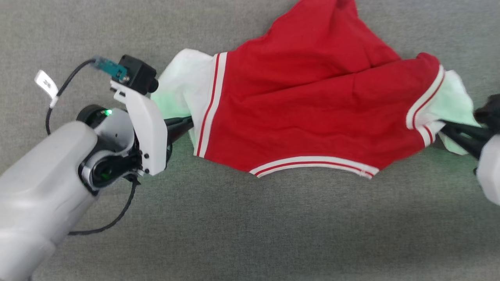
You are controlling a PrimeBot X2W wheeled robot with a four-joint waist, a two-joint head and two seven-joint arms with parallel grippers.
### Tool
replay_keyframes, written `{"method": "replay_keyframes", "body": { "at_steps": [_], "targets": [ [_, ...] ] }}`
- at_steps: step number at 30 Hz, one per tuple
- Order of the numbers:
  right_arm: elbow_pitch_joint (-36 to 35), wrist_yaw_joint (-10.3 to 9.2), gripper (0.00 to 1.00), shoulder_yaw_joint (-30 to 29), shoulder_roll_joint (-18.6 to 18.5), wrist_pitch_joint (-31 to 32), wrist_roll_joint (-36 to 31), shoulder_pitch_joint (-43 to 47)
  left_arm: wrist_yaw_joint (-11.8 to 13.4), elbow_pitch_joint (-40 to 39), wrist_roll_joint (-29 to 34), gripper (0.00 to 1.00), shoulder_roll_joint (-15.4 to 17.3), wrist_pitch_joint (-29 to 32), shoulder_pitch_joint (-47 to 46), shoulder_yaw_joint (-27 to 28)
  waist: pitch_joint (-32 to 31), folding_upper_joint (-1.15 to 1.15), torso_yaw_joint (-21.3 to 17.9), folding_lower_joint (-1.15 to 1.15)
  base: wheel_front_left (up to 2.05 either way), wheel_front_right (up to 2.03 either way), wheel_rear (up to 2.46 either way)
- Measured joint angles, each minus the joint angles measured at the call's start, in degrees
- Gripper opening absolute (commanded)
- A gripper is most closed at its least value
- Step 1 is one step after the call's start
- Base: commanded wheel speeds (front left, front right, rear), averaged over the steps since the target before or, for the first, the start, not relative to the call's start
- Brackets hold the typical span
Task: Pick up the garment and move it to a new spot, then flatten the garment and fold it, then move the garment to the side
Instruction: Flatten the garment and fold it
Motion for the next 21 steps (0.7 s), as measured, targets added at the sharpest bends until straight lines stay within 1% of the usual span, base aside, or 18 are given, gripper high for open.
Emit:
{"method": "replay_keyframes", "body": {
  "at_steps": [3, 6, 11, 13, 15, 17, 18, 21],
  "targets": [
    [-1.3, 0.00, 0.00, -3.4, -1.5, -3.6, 1.9, 2.1, 0.0, -4.1, -3.0, 0.00, 1.8, -5.0, 2.3, 2.0, -1.6, 0.00, -0.4, 0.00, 0.00, 0.00, 0.00],
    [-3.0, 0.00, 0.00, -6.9, -4.3, -6.3, 2.9, 4.1, 0.0, -9.1, -6.4, 0.00, 4.2, -9.6, 5.1, 4.3, -3.0, 0.00, -0.8, 0.00, 0.00, 0.00, 0.00],
    [-5.6, -0.01, 0.00, -13.2, -8.6, -10.6, 6.7, 7.8, 0.0, -16.9, -10.5, 0.00, 7.3, -14.7, 8.4, 7.0, -4.0, 0.00, -1.1, 0.00, 0.00, 0.00, 0.00],
    [-6.1, -0.01, 0.00, -15.5, -9.1, -11.8, 7.9, 8.8, 0.0, -17.9, -10.9, 0.00, 7.6, -16.3, 9.1, 7.8, -3.8, 0.00, -1.0, 0.00, 0.00, 0.00, 0.00],
    [-6.2, -0.01, 0.00, -16.3, -9.1, -12.0, 8.4, 9.0, 0.0, -17.7, -10.9, 0.00, 7.6, -16.9, 9.0, 8.1, -3.5, 0.00, -0.9, 0.00, 0.00, 0.00, 0.00],
    [-5.8, -0.02, 0.00, -18.0, -8.1, -12.1, 9.1, 9.3, 0.0, -15.8, -10.4, 0.00, 7.1, -18.0, 8.6, 8.6, -2.8, 0.00, -0.9, 0.00, 0.00, 0.00, 0.00],
    [-5.6, -0.10, 0.00, -18.4, -7.3, -11.6, 9.1, 9.1, 0.0, -14.5, -10.5, 0.00, 6.3, -18.4, 7.8, 8.9, -2.4, 0.00, -0.9, 0.00, 0.00, 0.00, 0.00],
    [-3.3, -0.13, 0.00, -20.5, -3.3, -10.1, 9.2, 6.6, 0.0, -9.6, -11.7, 0.00, 2.3, -19.0, 3.4, 10.3, -0.9, 0.00, -0.8, 0.00, 0.00, 0.00, 0.00]
  ]
}}
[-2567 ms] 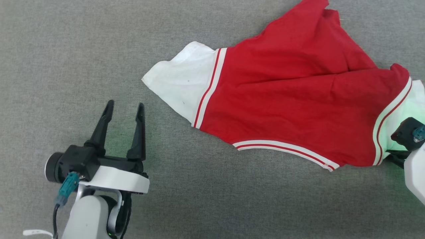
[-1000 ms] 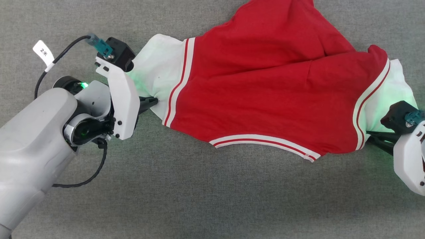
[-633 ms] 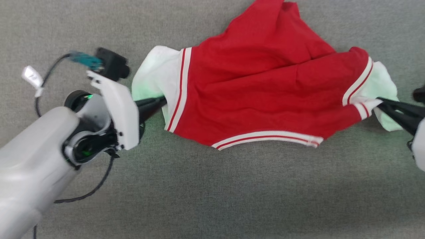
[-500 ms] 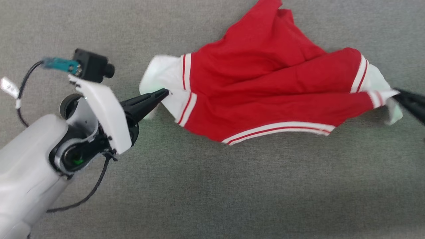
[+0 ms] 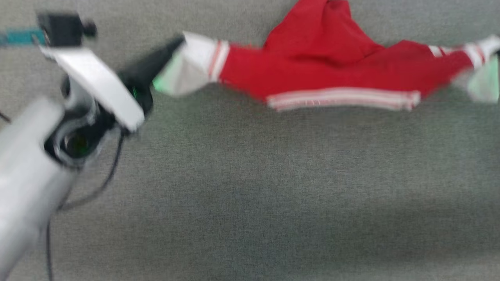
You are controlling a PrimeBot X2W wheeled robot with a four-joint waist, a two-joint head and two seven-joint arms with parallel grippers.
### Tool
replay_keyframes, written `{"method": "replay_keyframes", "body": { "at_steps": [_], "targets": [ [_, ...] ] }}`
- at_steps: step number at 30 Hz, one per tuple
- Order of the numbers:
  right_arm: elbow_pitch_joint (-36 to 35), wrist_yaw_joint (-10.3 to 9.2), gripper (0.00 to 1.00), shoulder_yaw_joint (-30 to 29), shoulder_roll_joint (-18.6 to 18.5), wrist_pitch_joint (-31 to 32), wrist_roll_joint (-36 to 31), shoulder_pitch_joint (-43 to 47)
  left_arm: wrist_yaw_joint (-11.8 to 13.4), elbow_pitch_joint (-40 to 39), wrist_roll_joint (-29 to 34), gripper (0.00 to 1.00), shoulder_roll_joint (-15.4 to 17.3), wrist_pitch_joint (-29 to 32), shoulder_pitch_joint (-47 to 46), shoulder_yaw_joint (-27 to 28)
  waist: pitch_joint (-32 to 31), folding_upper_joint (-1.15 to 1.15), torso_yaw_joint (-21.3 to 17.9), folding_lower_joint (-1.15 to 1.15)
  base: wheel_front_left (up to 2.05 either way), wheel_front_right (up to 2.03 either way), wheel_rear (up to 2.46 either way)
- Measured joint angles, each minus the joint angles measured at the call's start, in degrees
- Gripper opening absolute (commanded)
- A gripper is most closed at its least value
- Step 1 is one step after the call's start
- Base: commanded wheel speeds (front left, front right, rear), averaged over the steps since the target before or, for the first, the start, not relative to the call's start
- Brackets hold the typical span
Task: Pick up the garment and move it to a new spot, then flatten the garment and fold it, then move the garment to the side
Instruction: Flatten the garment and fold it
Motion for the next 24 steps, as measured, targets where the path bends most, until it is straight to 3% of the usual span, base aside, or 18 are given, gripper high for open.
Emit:
{"method": "replay_keyframes", "body": {
  "at_steps": [7, 13, 15, 18, 24],
  "targets": [
    [9.3, -0.01, 0.00, -5.4, 11.2, 4.4, 0.3, -16.2, 1.3, 18.5, 1.8, 0.00, -8.8, -2.4, -18.1, 4.4, 5.1, 0.00, -0.1, 0.00, 0.00, 0.00, 0.00],
    [21.3, -0.01, 0.00, -8.7, 21.8, 6.4, -4.4, -35.9, 4.8, 32.2, 5.9, 0.00, -13.6, -6.2, -37.6, 7.5, 9.7, 0.00, -0.9, 0.00, 0.00, 0.00, 0.00],
    [28.0, -0.01, 0.00, -11.2, 26.4, 4.1, -7.4, -45.4, 6.5, 37.3, 8.6, 0.00, -15.0, -10.5, -47.1, 9.0, 11.4, 0.00, -1.8, 0.00, 0.00, 0.00, 0.00],
    [34.9, 0.00, 0.00, -12.7, 29.2, 0.8, -12.3, -53.1, 6.3, 41.0, 9.8, 0.00, -17.1, -15.5, -54.1, 10.6, 12.3, 0.00, -2.5, 0.00, 0.00, 0.00, 0.00],
    [43.1, 0.00, 0.00, -12.6, 32.6, -2.2, -16.0, -60.2, 2.4, 45.3, 8.0, 0.00, -20.0, -18.6, -59.1, 13.8, 10.8, 0.00, -1.6, 0.00, 0.00, 0.00, 0.00]
  ]
}}
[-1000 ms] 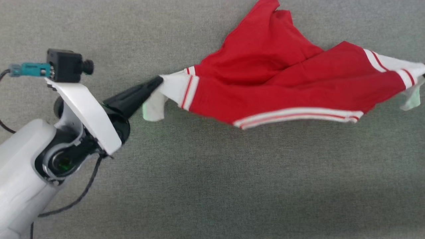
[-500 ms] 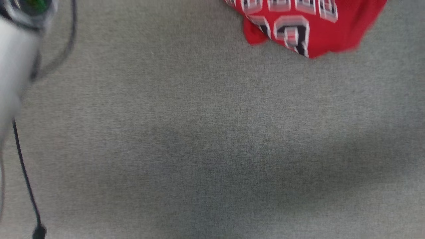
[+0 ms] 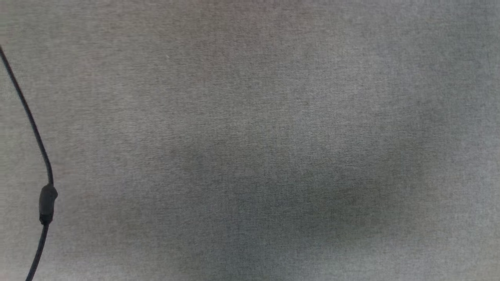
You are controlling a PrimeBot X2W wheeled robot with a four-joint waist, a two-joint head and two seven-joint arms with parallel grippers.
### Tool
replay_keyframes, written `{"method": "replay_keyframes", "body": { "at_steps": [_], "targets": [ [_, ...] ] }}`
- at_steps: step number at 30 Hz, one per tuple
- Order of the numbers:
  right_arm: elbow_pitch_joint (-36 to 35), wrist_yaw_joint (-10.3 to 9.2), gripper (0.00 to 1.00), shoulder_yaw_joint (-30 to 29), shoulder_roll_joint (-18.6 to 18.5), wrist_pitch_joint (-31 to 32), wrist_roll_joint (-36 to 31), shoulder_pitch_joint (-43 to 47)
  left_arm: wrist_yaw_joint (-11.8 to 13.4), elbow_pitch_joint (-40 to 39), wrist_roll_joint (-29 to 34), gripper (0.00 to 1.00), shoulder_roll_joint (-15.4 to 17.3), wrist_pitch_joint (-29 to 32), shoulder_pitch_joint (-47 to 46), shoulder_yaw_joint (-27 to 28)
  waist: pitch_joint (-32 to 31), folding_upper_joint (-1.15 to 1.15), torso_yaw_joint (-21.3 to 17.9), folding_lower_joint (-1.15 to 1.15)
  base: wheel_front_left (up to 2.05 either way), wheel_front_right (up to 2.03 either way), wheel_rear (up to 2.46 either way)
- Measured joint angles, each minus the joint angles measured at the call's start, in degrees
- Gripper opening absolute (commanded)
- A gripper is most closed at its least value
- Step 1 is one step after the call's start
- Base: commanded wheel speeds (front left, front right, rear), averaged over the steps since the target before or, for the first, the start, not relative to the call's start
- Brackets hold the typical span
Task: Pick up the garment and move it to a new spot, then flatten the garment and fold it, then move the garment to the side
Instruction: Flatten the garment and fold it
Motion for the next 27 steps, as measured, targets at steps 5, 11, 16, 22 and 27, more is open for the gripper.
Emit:
{"method": "replay_keyframes", "body": {
  "at_steps": [5, 11, 16, 22, 27],
  "targets": [
    [-0.5, -0.01, 0.00, 4.8, -1.1, 0.4, 0.8, 4.9, -2.0, 0.3, -1.7, 0.00, -0.5, 2.0, 6.1, -1.1, -1.0, 0.00, 1.2, 0.00, 0.00, 0.00, 0.00],
    [-9.1, -0.01, 0.00, 12.2, -5.9, 3.7, 6.2, 21.6, -2.2, -11.6, -6.2, 0.00, 2.2, 4.0, 26.2, -3.9, -1.9, 0.00, 2.1, 0.00, 0.00, 0.00, 0.00],
    [-17.7, -0.01, 0.00, 15.1, -10.9, 5.3, 11.1, 35.6, -2.2, -19.4, -8.2, 0.00, 5.5, 3.4, 44.6, -7.2, -3.2, 0.00, 2.4, 0.00, 0.00, 0.00, 0.00],
    [-25.7, -0.01, 0.00, 14.9, -14.9, 6.7, 14.5, 48.9, -2.2, -25.9, -9.4, 0.00, 7.5, 1.6, 58.5, -10.3, -5.4, 0.00, 2.4, 0.00, 0.00, 0.00, 0.00],
    [-31.6, -0.02, 0.00, 14.5, -17.5, 9.3, 15.3, 58.0, -2.4, -32.3, -9.3, 0.00, 10.7, 0.2, 66.6, -11.9, -7.5, 0.00, 2.0, 0.00, 0.00, 0.00, 0.00]
  ]
}}
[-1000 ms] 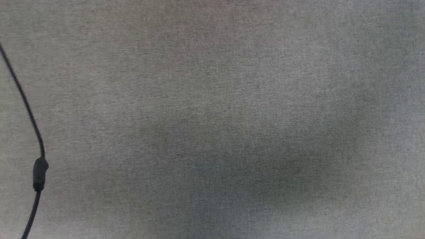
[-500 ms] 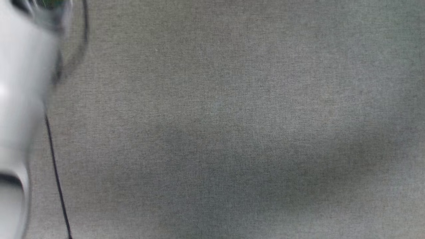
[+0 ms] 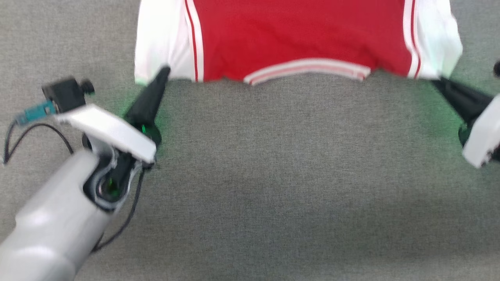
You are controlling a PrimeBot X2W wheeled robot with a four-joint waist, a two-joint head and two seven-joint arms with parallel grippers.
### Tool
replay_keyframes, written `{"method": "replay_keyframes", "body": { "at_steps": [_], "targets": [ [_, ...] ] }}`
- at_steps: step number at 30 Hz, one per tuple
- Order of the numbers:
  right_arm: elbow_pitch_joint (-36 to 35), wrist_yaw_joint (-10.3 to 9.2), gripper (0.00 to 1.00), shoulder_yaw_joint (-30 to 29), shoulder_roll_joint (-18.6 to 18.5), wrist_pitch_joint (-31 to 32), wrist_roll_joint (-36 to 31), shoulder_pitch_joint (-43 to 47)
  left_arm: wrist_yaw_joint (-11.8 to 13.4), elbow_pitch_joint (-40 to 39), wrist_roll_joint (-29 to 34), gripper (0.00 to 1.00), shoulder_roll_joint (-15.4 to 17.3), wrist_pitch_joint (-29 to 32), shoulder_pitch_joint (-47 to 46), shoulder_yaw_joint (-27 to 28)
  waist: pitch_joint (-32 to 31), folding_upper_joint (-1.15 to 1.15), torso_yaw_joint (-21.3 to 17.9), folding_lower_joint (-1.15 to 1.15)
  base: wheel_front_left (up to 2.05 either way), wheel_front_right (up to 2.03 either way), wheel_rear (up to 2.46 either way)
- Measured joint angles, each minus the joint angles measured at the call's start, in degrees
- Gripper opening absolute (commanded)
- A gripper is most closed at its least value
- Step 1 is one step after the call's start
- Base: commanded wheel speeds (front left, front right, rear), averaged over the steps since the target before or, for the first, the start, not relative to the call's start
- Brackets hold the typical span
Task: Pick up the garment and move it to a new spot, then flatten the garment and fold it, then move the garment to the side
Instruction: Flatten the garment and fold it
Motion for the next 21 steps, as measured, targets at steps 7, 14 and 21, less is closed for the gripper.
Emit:
{"method": "replay_keyframes", "body": {
  "at_steps": [7, 14, 21],
  "targets": [
    [-7.6, 0.00, 0.00, -3.3, -4.1, 4.1, 1.3, 11.8, 0.0, -8.5, 1.2, 0.00, 5.8, -1.4, 10.0, -2.4, -2.5, 0.00, 0.0, 0.00, 0.00, 0.00, 0.00],
    [-15.2, 0.00, 0.00, -6.7, -8.1, 10.1, 3.1, 23.2, 0.0, -18.1, 1.8, 0.00, 12.5, -2.0, 22.3, -3.7, -4.1, 0.00, -0.2, 0.00, 0.00, 0.00, 0.00],
    [-22.1, 0.00, 0.00, -10.4, -12.4, 15.9, 4.5, 32.4, 1.4, -28.9, 2.2, 0.00, 18.1, -2.0, 31.3, -5.8, -4.1, 0.00, 0.1, 0.00, 0.00, 0.00, 0.00]
  ]
}}
